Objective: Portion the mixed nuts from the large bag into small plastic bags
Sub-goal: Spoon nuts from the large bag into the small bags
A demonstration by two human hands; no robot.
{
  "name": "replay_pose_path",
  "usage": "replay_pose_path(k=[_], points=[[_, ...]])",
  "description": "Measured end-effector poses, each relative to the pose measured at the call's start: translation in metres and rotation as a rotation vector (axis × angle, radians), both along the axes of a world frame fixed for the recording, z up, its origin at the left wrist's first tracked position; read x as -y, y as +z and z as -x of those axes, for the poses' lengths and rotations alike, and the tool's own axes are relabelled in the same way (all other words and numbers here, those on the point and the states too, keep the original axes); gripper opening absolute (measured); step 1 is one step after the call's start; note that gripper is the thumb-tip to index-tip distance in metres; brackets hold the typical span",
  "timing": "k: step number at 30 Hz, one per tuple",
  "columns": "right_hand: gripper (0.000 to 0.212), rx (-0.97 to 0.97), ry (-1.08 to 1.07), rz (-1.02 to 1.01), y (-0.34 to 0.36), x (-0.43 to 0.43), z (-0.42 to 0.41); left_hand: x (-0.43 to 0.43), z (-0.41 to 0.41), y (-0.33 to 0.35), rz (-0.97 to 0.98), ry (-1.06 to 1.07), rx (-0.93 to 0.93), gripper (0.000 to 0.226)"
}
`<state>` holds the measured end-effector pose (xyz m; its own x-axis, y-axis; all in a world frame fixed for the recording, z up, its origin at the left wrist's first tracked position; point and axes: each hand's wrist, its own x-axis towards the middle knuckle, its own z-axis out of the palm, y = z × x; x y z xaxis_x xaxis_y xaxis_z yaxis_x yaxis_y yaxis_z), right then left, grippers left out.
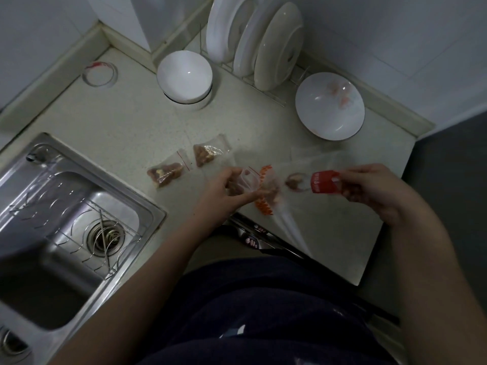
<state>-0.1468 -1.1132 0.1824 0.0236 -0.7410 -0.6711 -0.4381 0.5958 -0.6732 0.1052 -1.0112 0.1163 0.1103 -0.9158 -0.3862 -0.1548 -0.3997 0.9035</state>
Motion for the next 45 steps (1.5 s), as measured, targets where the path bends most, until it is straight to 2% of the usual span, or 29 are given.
replay_pose_path(k=[11, 21, 29, 38, 45], points=[[0.020, 0.112, -0.106, 0.161, 0.026, 0.002, 0.005, 0.000, 0.005, 0.007, 0.029, -0.025, -0.005, 0.043], [0.022, 0.158, -0.069, 0.224, 0.036, -0.007, -0.022, -0.004, 0.005, 0.014, 0.044, -0.013, -0.049, 0.047], [0.026, 0.190, 0.138, 0.347, 0.051, -0.023, -0.053, -0.004, 0.005, 0.022, 0.077, 0.029, -0.042, 0.046], [0.024, -0.041, 0.407, 0.665, 0.059, -0.034, -0.071, -0.004, 0.004, 0.024, 0.106, 0.114, -0.031, 0.042], [0.019, -0.237, 0.680, 1.063, 0.068, -0.040, -0.077, -0.003, 0.004, 0.024, 0.125, 0.140, -0.051, 0.044]])
